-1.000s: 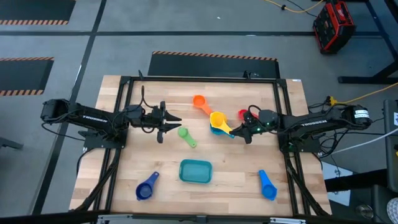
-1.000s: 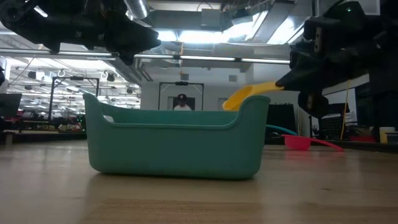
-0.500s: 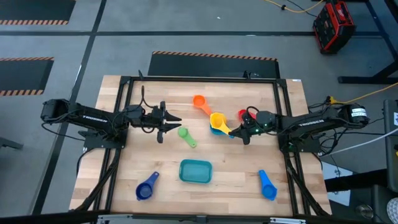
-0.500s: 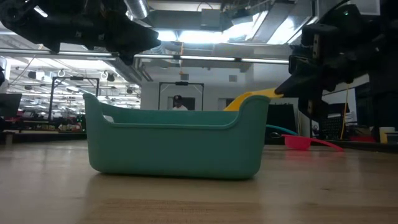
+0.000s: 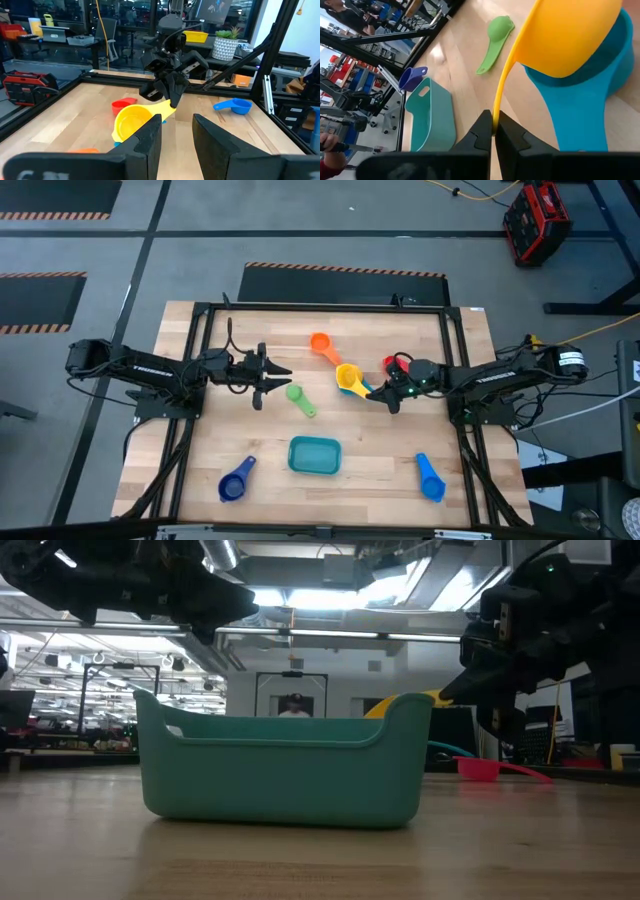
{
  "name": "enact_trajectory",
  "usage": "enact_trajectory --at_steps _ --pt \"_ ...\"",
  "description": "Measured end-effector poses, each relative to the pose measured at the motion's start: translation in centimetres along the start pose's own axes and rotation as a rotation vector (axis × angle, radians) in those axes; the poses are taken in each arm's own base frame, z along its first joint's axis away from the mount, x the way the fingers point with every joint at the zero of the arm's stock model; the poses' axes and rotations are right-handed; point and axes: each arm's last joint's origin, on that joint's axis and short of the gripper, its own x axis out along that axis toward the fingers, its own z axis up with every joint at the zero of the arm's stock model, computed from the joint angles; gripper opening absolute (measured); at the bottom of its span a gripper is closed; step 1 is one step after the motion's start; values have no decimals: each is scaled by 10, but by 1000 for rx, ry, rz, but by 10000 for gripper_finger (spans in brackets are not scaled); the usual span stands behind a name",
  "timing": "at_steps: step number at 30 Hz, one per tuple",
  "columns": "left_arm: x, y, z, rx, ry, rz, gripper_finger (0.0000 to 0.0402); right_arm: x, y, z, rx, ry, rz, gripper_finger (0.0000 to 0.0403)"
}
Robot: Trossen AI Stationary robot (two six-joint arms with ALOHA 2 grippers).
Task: Nest measuring cups in basket
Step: Stack the yellow measuring cup on top of the light blue measuring cup
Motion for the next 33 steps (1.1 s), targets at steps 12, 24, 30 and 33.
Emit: enact_trajectory --at_steps 12,24,30,33 --pt "0 0 0 0 0 -1 103 0 0 0 1 -6 -6 55" --pt "0 0 0 0 0 0 103 0 0 0 9 -4 -4 109" --pt "0 0 0 0 0 0 103 -2 -1 4 11 18 34 111" --pt "0 0 0 0 1 0 103 -6 -1 8 11 -8 42 111"
